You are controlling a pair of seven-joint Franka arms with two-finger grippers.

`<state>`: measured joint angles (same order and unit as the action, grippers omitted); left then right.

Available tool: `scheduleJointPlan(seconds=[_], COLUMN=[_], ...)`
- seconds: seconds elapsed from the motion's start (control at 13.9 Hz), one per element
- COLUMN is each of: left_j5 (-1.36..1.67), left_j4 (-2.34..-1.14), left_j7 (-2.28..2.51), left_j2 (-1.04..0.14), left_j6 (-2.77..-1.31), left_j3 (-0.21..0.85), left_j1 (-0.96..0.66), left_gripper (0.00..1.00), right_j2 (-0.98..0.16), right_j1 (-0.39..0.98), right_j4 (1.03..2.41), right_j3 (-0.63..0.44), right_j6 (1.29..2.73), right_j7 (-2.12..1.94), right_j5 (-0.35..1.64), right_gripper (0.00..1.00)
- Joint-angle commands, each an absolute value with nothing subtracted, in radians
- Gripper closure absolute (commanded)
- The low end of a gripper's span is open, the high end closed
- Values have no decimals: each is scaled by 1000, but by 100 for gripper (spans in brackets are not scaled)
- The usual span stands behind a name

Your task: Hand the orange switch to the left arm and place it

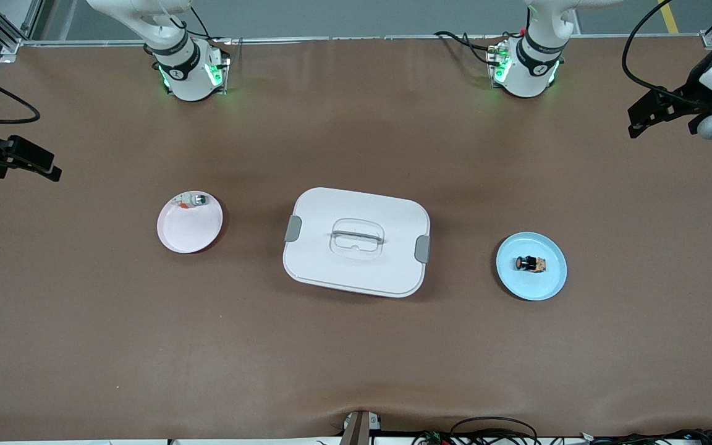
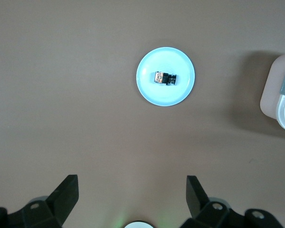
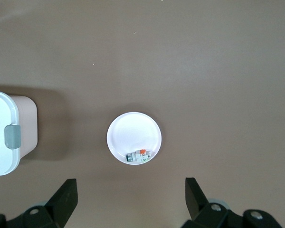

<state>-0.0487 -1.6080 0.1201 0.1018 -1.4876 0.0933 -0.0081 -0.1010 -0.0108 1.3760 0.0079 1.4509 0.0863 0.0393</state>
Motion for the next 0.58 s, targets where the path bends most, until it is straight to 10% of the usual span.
scheduleJointPlan(seconds=[0.0,0.5], left_j5=[-66,-61], left_j4=[-1569,-1560], left_j7=[126,129], left_j2=[83,83], left_j6=[-1460,-1460], left_j3=[97,97], left_j1=[-15,-18], left_gripper=[0,0], right_j2=[-71,-71], right_j1=[-21,-21], right_j4=[1407,1407], right_j3=[15,15], right_j6=[1457,1457], right_j7=[75,75], right_j5=[52,52], right_gripper=[0,0])
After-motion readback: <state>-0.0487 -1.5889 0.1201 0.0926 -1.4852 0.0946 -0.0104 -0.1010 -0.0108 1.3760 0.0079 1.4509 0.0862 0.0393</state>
